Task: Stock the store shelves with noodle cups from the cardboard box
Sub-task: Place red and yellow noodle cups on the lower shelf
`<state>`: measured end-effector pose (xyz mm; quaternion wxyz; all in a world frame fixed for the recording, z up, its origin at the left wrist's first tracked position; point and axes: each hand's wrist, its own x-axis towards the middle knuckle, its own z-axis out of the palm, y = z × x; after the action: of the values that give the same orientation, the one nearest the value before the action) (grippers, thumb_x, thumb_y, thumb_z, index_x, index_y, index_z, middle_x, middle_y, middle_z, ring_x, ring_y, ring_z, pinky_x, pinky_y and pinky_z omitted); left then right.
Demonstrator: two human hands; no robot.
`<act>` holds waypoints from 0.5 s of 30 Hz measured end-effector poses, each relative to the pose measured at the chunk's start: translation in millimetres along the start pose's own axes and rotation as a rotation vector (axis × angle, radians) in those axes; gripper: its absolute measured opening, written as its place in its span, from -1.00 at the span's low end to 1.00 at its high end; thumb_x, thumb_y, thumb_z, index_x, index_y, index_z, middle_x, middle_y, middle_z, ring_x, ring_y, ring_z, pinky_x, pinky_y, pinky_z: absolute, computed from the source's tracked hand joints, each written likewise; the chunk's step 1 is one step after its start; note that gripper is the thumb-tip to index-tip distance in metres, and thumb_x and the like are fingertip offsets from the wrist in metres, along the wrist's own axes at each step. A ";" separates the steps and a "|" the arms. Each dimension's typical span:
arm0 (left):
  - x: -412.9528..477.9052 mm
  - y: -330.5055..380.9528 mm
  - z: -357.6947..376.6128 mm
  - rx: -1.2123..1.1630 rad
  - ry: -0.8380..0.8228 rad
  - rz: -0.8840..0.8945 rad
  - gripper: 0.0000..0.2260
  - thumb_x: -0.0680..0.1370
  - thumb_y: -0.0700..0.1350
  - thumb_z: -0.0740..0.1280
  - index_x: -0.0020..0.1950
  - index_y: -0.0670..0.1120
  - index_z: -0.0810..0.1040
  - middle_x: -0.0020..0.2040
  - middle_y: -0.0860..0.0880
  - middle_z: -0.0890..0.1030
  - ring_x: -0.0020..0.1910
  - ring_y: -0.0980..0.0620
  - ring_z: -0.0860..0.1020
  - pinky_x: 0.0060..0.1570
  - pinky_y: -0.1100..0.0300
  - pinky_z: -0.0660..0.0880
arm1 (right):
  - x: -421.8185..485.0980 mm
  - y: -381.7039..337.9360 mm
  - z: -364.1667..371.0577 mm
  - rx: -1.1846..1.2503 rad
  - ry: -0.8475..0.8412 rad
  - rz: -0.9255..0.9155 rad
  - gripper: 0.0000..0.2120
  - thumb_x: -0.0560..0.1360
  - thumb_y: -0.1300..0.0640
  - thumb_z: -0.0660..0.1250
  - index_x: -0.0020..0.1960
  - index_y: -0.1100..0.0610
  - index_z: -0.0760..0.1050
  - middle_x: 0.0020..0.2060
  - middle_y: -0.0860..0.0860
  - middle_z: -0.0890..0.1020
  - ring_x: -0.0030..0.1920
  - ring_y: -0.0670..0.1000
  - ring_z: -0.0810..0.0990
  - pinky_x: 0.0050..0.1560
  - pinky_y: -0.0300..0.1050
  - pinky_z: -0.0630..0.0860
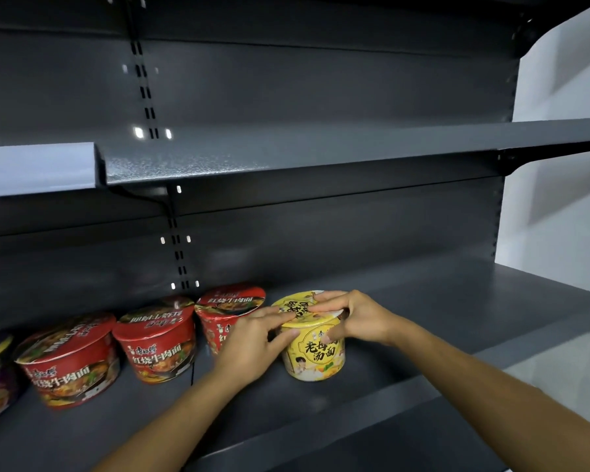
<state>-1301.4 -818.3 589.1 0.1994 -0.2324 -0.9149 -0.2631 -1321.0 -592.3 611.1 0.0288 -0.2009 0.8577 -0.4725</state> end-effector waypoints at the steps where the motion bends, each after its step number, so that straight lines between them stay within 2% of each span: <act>1: 2.8 0.0 2.3 0.011 0.004 -0.007 -0.63 0.51 0.12 0.34 0.30 0.10 0.52 0.35 0.01 0.48 0.34 0.14 0.41 0.33 0.32 0.28 | 4.9 4.4 -2.0 0.004 -0.006 -0.006 -0.47 0.27 0.26 0.57 0.18 -0.07 0.59 0.32 -0.17 0.43 0.32 -0.09 0.42 0.28 -0.08 0.46; 5: 13.6 -0.2 10.8 0.089 0.012 -0.023 -0.62 0.52 0.14 0.32 0.32 0.10 0.50 0.38 0.00 0.46 0.36 0.11 0.39 0.33 0.25 0.32 | 22.8 19.4 -9.1 -0.021 -0.033 -0.036 -0.46 0.28 0.26 0.56 0.21 -0.07 0.57 0.30 -0.20 0.42 0.33 -0.12 0.40 0.32 -0.06 0.43; 9: 22.7 -0.7 18.9 0.234 0.025 -0.081 -0.56 0.53 0.18 0.28 0.39 0.10 0.43 0.41 0.03 0.41 0.36 0.04 0.40 0.28 0.13 0.41 | 38.2 31.3 -14.0 -0.075 -0.034 -0.060 -0.44 0.30 0.26 0.55 0.24 -0.06 0.55 0.27 -0.24 0.41 0.34 -0.16 0.37 0.36 -0.13 0.36; 11: 26.1 -3.0 19.6 0.344 0.065 -0.073 -0.56 0.51 0.18 0.31 0.35 0.05 0.48 0.29 0.04 0.52 0.24 0.00 0.46 0.15 0.11 0.48 | 45.0 36.0 -15.2 -0.064 -0.034 -0.069 -0.44 0.30 0.26 0.55 0.25 -0.05 0.54 0.29 -0.22 0.40 0.35 -0.15 0.37 0.38 -0.12 0.34; 13: 28.3 -7.3 18.0 0.458 0.110 -0.024 -0.61 0.46 0.18 0.37 0.19 0.00 0.60 0.07 0.05 0.63 0.05 -0.03 0.51 -0.04 0.10 0.53 | 50.9 39.9 -16.1 -0.044 -0.036 -0.080 -0.44 0.30 0.28 0.54 0.25 -0.04 0.54 0.33 -0.18 0.40 0.35 -0.15 0.36 0.40 -0.08 0.33; 15: 31.1 -13.7 15.7 0.499 0.145 -0.029 -0.63 0.44 0.20 0.36 0.08 -0.03 0.65 -0.01 0.05 0.66 0.03 -0.05 0.53 -0.05 0.06 0.54 | 56.4 42.9 -16.8 -0.035 -0.039 -0.090 -0.43 0.30 0.28 0.55 0.25 -0.02 0.54 0.36 -0.15 0.39 0.36 -0.14 0.36 0.41 -0.05 0.31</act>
<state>-1337.8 -809.6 586.7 0.3120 -0.1435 -0.9380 -0.0480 -1390.4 -579.6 593.0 0.0207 -0.2490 0.8551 -0.4544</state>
